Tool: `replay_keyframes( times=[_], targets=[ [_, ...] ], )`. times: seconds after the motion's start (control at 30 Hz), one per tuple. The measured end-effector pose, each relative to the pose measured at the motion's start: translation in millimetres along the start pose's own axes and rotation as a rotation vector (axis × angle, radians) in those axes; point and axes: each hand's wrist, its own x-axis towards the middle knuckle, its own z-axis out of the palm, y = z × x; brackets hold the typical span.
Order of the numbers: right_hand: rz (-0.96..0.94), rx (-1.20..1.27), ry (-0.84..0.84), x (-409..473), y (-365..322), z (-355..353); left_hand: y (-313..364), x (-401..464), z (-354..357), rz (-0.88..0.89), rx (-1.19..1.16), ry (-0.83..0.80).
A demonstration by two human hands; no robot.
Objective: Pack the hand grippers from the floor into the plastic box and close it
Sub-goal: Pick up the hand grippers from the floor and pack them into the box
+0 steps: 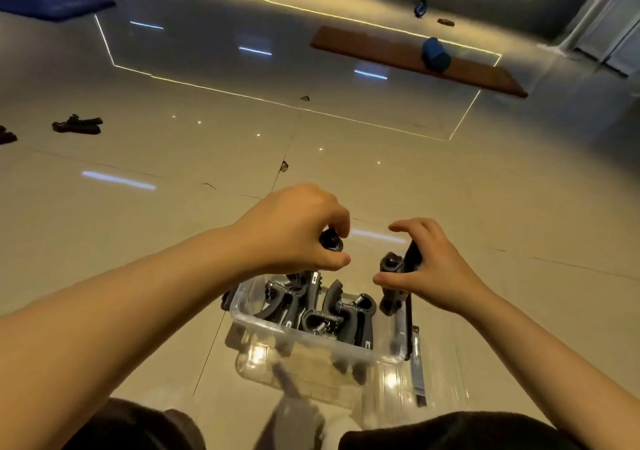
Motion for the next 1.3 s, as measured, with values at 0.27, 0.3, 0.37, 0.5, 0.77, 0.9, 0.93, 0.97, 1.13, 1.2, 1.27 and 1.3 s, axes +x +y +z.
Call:
replay_keyframes(
  times=[0.27, 0.3, 0.37, 0.5, 0.77, 0.9, 0.93, 0.97, 1.13, 1.2, 1.27, 1.3],
  targets=[
    [-0.021, 0.044, -0.162, 42, 70, 96, -67, 1, 76, -0.088, -0.259, -0.042],
    [-0.022, 0.057, -0.175, 43, 78, 106, -78, -4, 93, -0.152, -0.295, -0.025],
    [-0.009, 0.055, -0.205, 42, 92, 122, -98, -15, 123, -0.253, -0.34, 0.011],
    [0.036, -0.037, -0.17, 33, 113, 134, -119, -33, 172, -0.291, -0.376, 0.071],
    [-0.024, -0.236, -0.102, 22, 136, 125, -124, -55, 232, -0.218, -0.263, 0.205],
    [-0.014, -0.328, -0.206, 18, 142, 113, -120, -54, 235, -0.224, -0.218, 0.231],
    [-0.03, -0.375, -0.225, 19, 143, 111, -120, -54, 236, -0.223, -0.212, 0.23],
    [-0.043, -0.414, -0.248, 20, 144, 110, -120, -54, 236, -0.222, -0.204, 0.231],
    [-0.079, -0.511, -0.386, 29, 143, 107, -120, -54, 236, -0.213, -0.18, 0.233],
    [-0.113, -0.496, -0.385, 33, 141, 106, -119, -53, 236, -0.216, -0.176, 0.233],
    [-0.196, -0.505, -0.325, 34, 135, 109, -119, -53, 236, -0.218, -0.171, 0.233],
    [-0.235, -0.506, -0.286, 35, 131, 110, -119, -53, 236, -0.22, -0.172, 0.231]
  ],
)
